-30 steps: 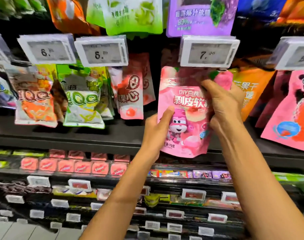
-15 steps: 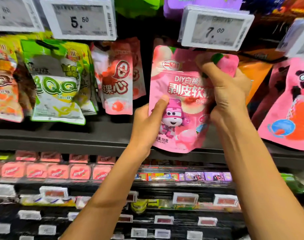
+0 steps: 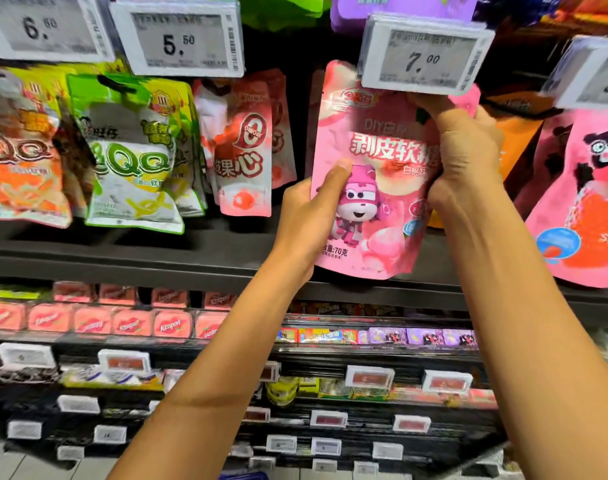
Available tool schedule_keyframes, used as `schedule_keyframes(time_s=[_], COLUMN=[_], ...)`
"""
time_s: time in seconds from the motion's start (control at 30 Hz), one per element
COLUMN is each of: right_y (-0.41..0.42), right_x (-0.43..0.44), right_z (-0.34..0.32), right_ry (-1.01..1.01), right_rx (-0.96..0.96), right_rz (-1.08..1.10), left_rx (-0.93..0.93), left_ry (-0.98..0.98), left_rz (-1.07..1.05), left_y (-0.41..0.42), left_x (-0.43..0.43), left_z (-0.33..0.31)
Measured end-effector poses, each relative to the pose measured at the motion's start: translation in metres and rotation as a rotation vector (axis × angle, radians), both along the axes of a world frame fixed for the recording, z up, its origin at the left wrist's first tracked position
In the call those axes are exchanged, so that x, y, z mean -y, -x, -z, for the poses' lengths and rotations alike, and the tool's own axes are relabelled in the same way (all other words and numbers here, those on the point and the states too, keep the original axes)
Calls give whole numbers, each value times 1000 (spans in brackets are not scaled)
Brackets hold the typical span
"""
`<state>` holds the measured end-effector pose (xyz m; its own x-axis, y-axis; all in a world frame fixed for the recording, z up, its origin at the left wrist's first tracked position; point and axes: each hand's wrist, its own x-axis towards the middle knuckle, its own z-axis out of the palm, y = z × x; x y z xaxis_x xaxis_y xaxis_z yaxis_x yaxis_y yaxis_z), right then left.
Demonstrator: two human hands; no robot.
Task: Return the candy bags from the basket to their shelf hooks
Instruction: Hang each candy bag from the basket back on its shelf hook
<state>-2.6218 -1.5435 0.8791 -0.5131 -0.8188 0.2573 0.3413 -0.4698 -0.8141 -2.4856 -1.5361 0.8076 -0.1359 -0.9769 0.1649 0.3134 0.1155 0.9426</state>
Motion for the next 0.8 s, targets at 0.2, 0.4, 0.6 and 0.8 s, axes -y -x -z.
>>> schedule_keyframes(time_s=[0.2,0.4,0.6,0.8], right_y=[4,9,8,14], right_x=[1,0,-1,-6], right_z=[3,3,10,14], right_ry=[-52,-75,-104,-65], right_rx=[-60,-96,-161,-159], right_rz=[-33,-66,-47,-10], left_rx=[20,27,29,34], left_ry=[-37,-35,-117,-1], left_rz=[-10,-16,-10,-35], left_y=[2,1,2,1], left_x=[0,4,5,7], left_z=[2,5,13,16])
